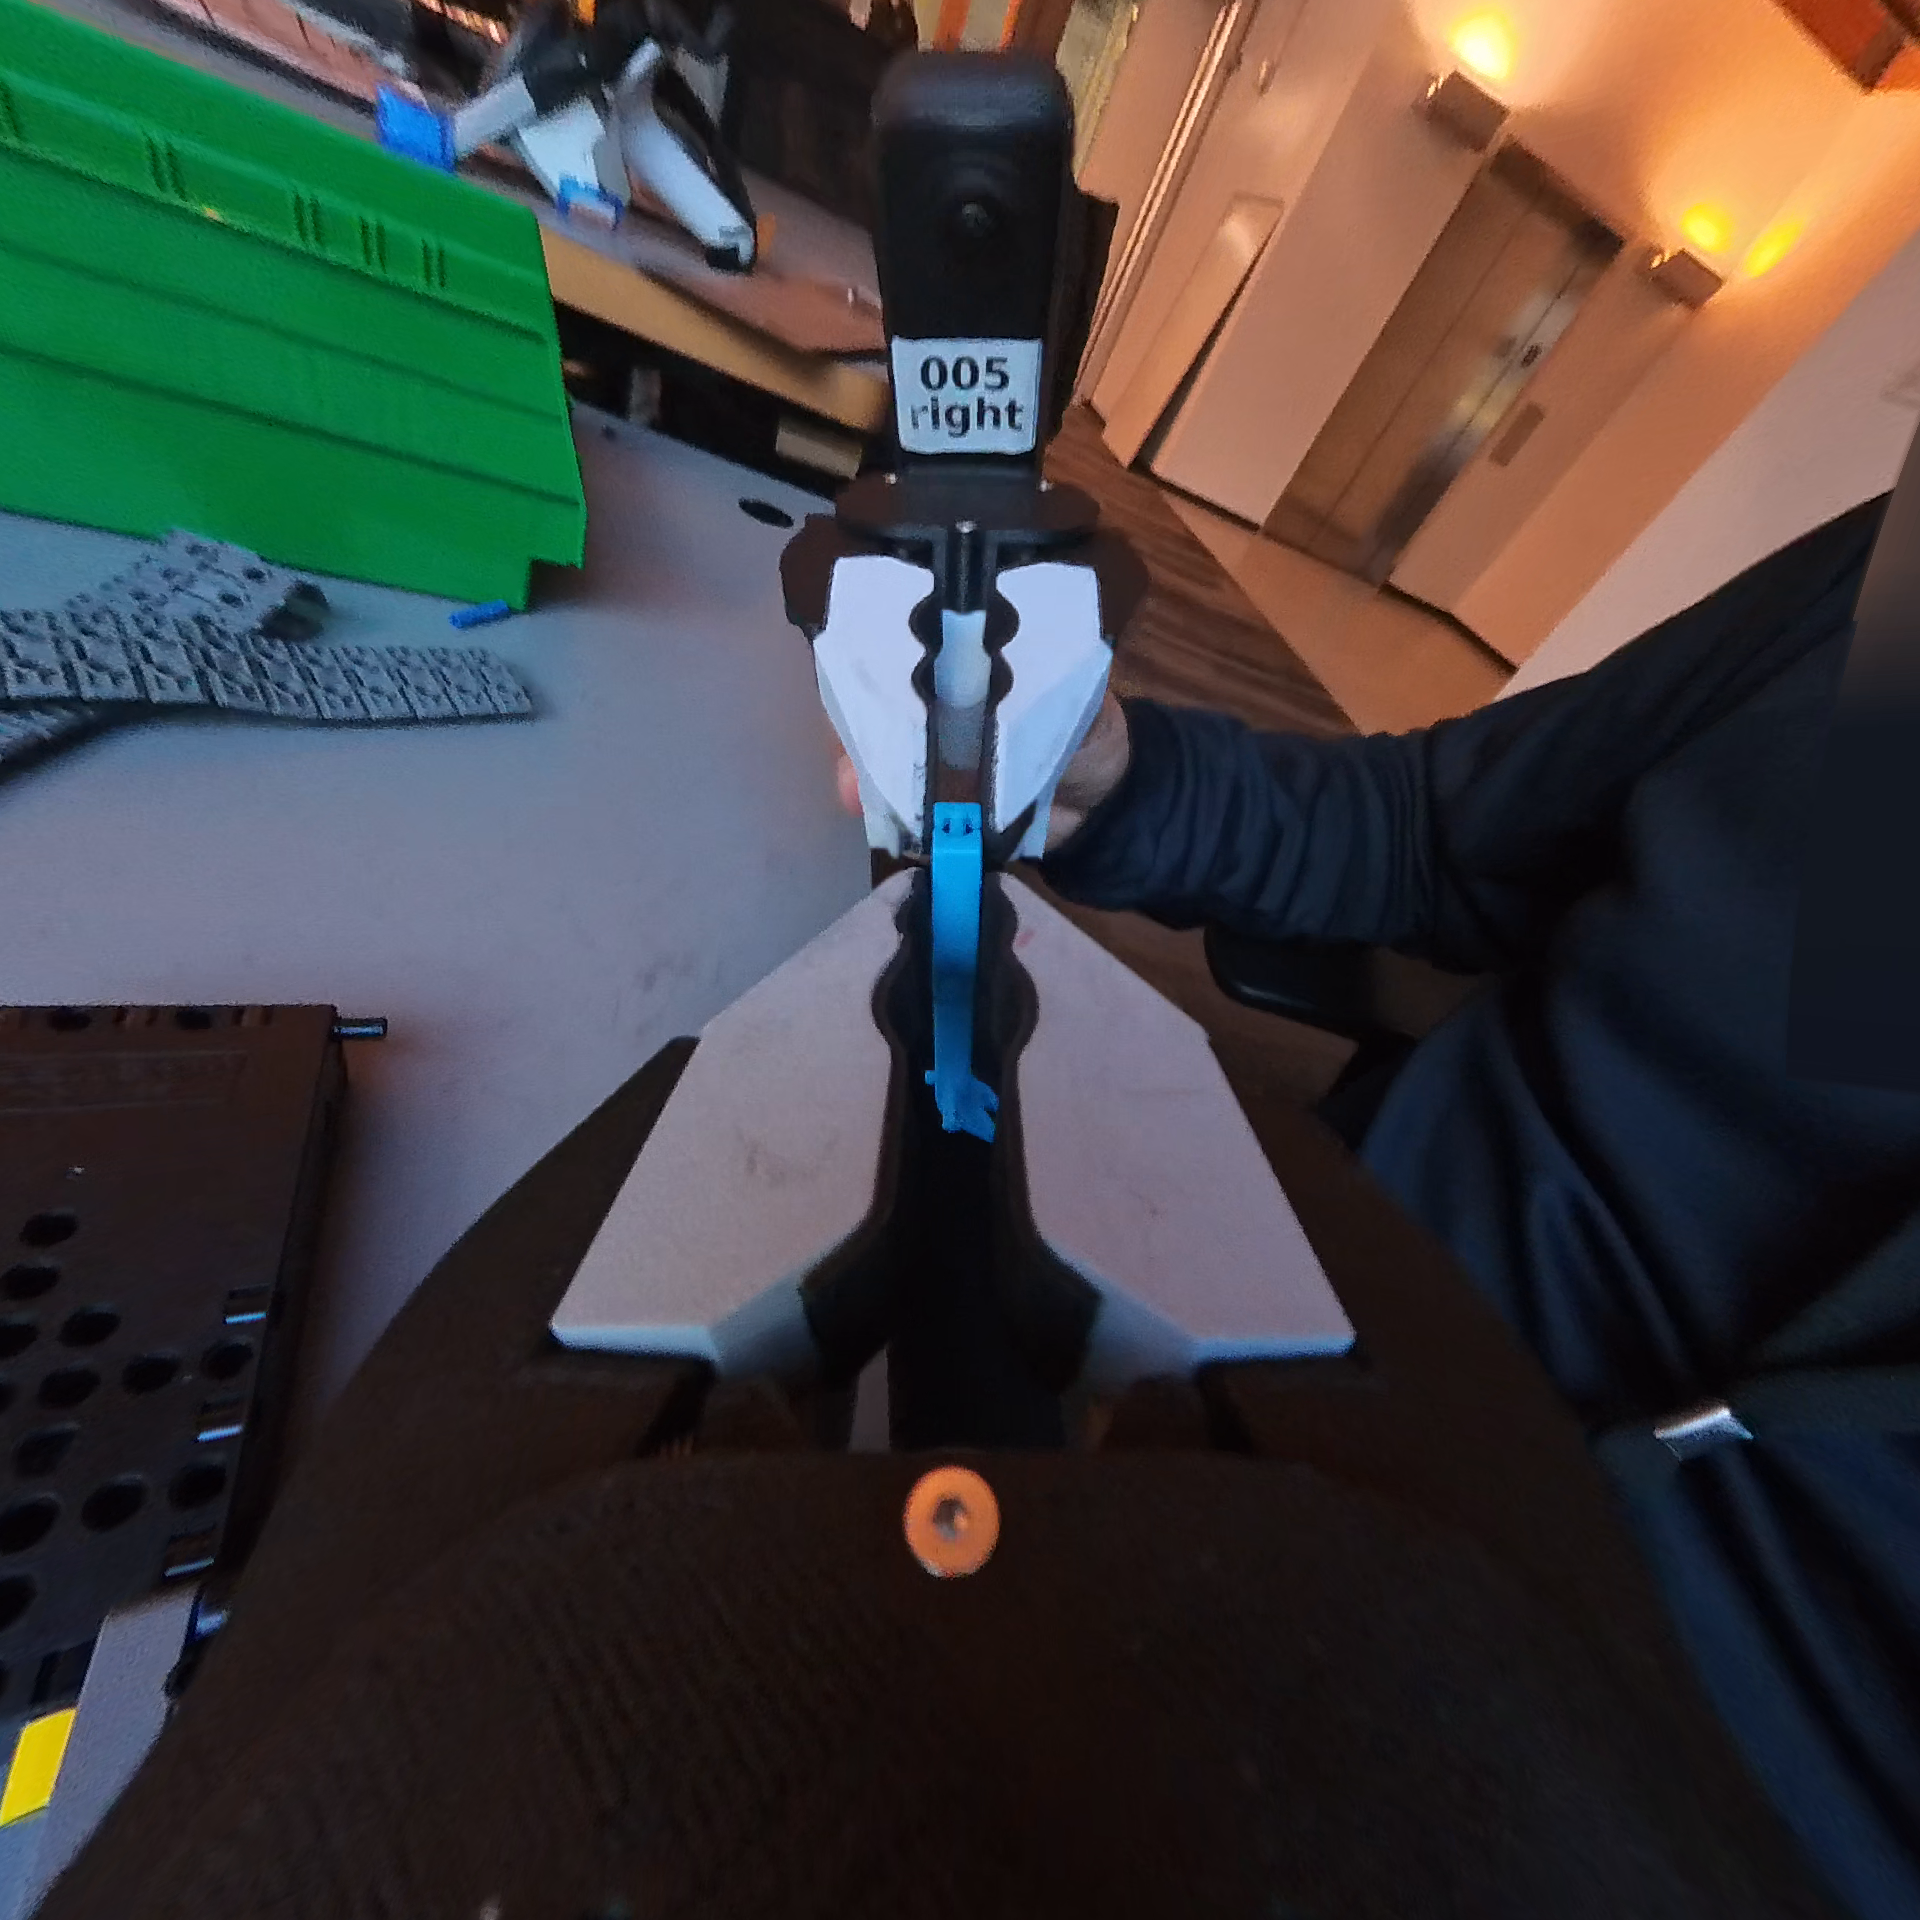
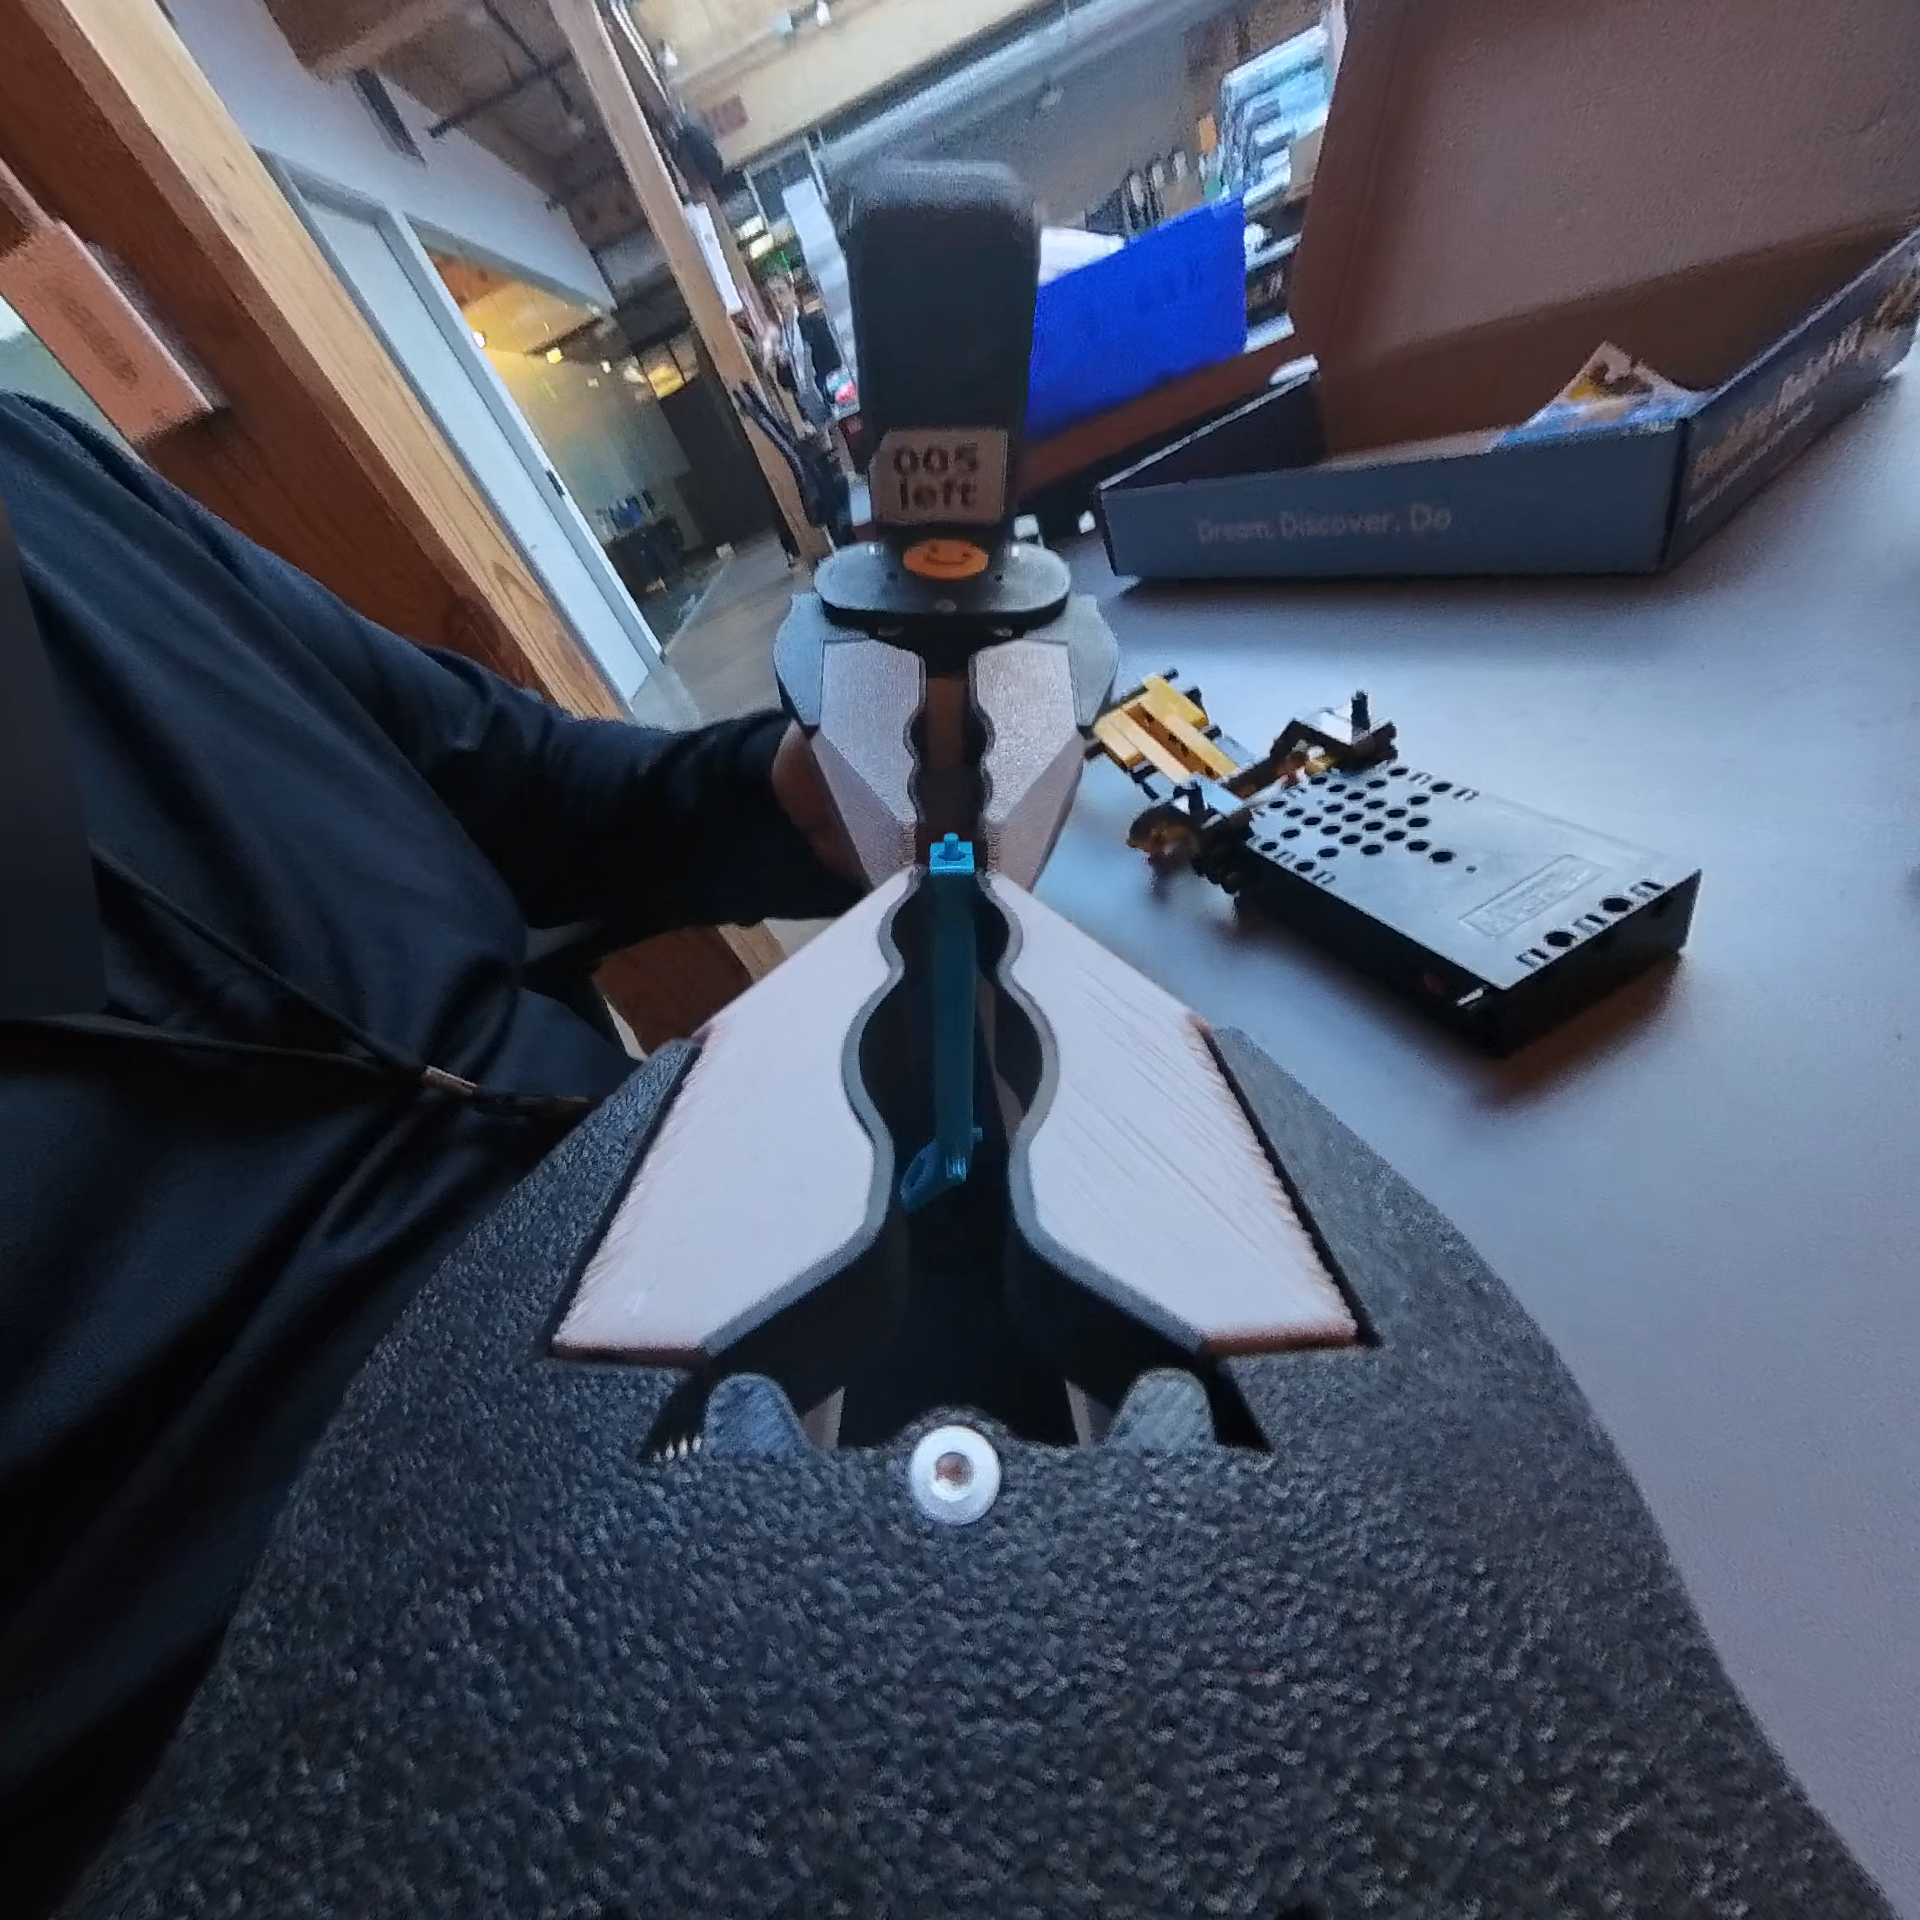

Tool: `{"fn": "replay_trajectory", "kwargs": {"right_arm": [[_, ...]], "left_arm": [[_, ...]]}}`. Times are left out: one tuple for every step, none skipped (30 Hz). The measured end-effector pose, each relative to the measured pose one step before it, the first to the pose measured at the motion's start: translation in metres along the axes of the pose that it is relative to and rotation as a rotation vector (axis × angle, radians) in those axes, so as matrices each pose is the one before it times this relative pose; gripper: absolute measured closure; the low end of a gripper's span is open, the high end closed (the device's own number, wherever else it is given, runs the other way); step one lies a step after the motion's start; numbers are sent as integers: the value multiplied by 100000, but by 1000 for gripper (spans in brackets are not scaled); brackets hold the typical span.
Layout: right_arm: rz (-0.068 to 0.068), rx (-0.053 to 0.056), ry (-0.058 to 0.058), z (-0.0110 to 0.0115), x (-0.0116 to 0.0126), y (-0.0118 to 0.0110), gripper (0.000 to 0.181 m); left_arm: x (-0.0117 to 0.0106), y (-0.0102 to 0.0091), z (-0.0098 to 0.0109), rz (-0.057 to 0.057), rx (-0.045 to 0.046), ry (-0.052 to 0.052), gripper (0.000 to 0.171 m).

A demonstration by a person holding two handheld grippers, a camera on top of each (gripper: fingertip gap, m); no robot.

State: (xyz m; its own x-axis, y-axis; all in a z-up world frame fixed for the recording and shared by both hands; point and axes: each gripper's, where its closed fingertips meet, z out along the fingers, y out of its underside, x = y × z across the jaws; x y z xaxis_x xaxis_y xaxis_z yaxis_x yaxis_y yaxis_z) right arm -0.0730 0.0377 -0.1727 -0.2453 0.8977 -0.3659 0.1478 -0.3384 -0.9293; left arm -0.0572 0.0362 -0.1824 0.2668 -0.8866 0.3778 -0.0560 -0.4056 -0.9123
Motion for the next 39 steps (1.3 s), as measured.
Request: {"fn": "replay_trajectory", "kwargs": {"right_arm": [[276, 1617, 58, 2, -67, -285, 177], [984, 1864, -425, -12, -80, -287, 178], [1514, 1993, -944, -27, -76, -258, 178], [1307, 1611, -865, -26, -21, -158, 178], [1034, 1193, -556, -27, 19, -71, 178], [1022, 731, -668, -26, -13, -21, 178], [793, 540, -364, -8, -5, -26, 177], [412, 511, 157, 32, 19, -17, 178], [280, 330, 46, 53, -1, -17, 178], [357, 712, -304, 57, -47, -65, 178], [610, 1045, -592, 47, -63, -101, 178], [554, 631, -322, 4, -16, -70, 178], [-110, -85, 304, -10, 30, 21, 178], [-584, -497, 715, -21, 52, 48, 178], [-256, -833, 673, -29, 79, 124, 178], [387, -1016, 489, -11, 132, 191, 177], [953, -534, 538, 18, 176, 185, 177], [1421, -17, 301, 63, 168, 126, 177], [1597, 176, 129, 64, 176, 73, 177], [1267, 95, 278, 61, 197, 37, 177], [547, -669, 298, 65, 134, 95, 177], [95, -1675, 276, 74, 70, 197, 177], [-219, -2135, 504, 64, 39, 284, 177], [-921, -1835, 1111, 73, 79, 289, 177], [-919, -1031, 1130, 58, 100, 209, 177], [70, -366, 452, 1, 74, 110, 177], [565, -37, 205, -30, 98, 49, 177], [127, -81, 408, -46, 104, 28, 177], [-214, -517, 323, -14, 61, 82, 177], [-298, -957, 177, 46, -3, 131, 177], [-347, -1174, 43, 111, -47, 171, 177], [-292, -1513, -142, 173, -72, 240, 177], [-358, -1405, 77, 168, -35, 209, 177], [-365, -718, 359, 68, 32, 122, 177], [-175, -242, 111, 7, 10, 29, 177], [-217, 609, -178, -6, -42, -96, 177], [-26, 1660, -528, -30, -84, -234, 177], [787, 1943, -986, -42, -84, -247, 177], [1263, 1454, -570, -42, 48, -152, 177]], "left_arm": [[74, -251, -91, -427, 2009, 265, 164], [106, -303, -85, -1026, 2333, 627, 164], [98, -241, -50, -759, 1819, 619, 164], [14, -131, -14, -97, 1018, 10, 164], [-25, -78, -12, 229, 698, -289, 164], [38, -17, -10, -136, 433, 267, 164], [-6, -49, -21, -43, 831, -174, 164], [-16, -28, -56, -130, 863, -125, 164], [23, -9, -72, -667, 644, 416, 164], [49, -110, -76, -362, 1293, 582, 164], [72, -137, -64, -396, 1313, 710, 164], [2, -58, -11, -599, 614, 326, 164], [-31, 19, 8, -771, 41, 526, 164], [-59, 37, 17, -1116, 132, 667, 164], [-98, 131, 49, -1216, -653, 199, 164], [-117, 232, 18, 1242, -1830, -742, 164], [-211, 173, -40, 2334, -1684, -1673, 164], [-135, 102, -85, 716, -1471, -746, 164], [-184, 45, -91, -124, -829, -902, 164], [-191, -33, -89, -254, 222, -962, 164], [-121, 71, -73, -1026, -274, -84, 164], [-28, 203, -35, -2096, -993, 1046, 164], [-23, 324, -4, -2691, -1890, 1523, 164], [-116, 348, -61, -2255, -2529, 897, 164], [-249, 199, -102, -1210, -1644, -430, 161], [-192, -23, -166, -130, -367, -676, 158], [-6, -84, -163, 786, 96, -14, 161], [10, 93, -76, 1246, -1179, -471, 164], [-49, 227, 6, 1306, -2225, -984, 164], [8, 235, 48, 952, -2154, -561, 164], [67, 99, 70, 511, -1010, -80, 164], [91, 36, 84, 133, -230, 329, 163], [20, 177, 59, -123, -814, 243, 163], [-68, 102, -25, 37, -10, -18, 164], [53, 52, -40, 465, 535, 408, 164], [50, -111, -55, 860, 1609, -96, 164], [96, -264, -84, 326, 2668, 115, 164], [122, -237, -63, -918, 2295, 774, 164], [-89, -161, -48, -1200, 1726, -216, 164]]}}
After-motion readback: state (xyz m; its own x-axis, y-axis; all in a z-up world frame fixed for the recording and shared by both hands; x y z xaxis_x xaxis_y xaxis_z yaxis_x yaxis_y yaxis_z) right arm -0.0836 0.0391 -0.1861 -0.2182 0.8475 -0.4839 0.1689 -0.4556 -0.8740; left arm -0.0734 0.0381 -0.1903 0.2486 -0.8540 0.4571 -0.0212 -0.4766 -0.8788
